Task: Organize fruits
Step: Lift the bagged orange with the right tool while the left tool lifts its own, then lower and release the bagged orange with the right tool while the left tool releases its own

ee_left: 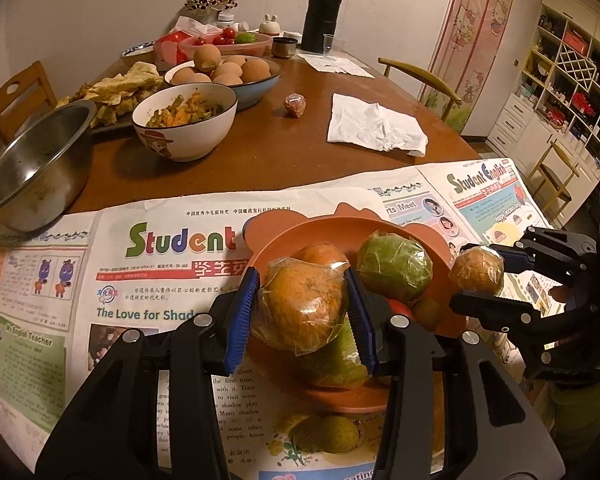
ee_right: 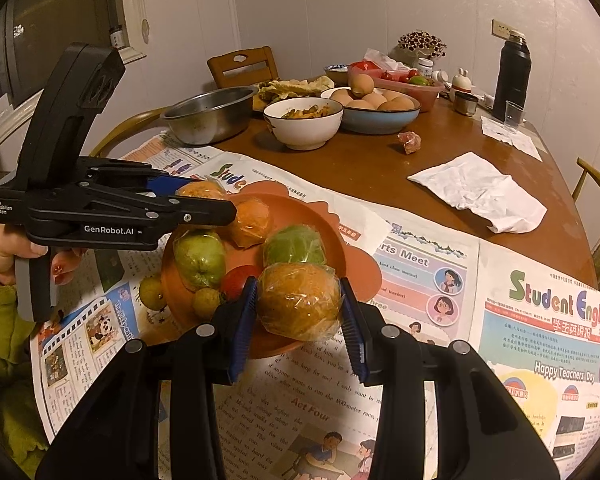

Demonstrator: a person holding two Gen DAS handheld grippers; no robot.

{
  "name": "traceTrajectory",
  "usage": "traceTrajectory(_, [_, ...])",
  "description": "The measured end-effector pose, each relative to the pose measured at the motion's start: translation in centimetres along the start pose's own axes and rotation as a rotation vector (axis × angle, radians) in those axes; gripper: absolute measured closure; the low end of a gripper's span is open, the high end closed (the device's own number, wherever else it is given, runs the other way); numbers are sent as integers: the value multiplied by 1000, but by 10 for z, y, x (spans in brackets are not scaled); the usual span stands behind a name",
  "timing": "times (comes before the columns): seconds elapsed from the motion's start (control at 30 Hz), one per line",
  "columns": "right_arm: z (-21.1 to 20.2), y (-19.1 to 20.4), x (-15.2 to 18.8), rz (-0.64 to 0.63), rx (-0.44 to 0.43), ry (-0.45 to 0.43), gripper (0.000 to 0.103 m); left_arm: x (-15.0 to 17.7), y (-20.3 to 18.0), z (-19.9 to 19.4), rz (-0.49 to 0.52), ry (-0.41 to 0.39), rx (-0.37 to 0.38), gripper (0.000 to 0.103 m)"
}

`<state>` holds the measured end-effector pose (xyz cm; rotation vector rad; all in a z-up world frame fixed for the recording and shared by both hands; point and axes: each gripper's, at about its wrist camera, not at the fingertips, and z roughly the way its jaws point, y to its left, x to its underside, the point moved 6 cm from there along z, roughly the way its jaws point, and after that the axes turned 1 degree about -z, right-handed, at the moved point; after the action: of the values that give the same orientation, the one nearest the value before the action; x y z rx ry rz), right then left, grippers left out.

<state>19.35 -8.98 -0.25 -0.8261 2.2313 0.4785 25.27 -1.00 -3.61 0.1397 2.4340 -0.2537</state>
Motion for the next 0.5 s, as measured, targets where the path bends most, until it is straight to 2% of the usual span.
traceTrajectory(0.5, [9, -3, -6, 30, 4, -8, 65, -1, 0, 2, -6, 0, 0, 68])
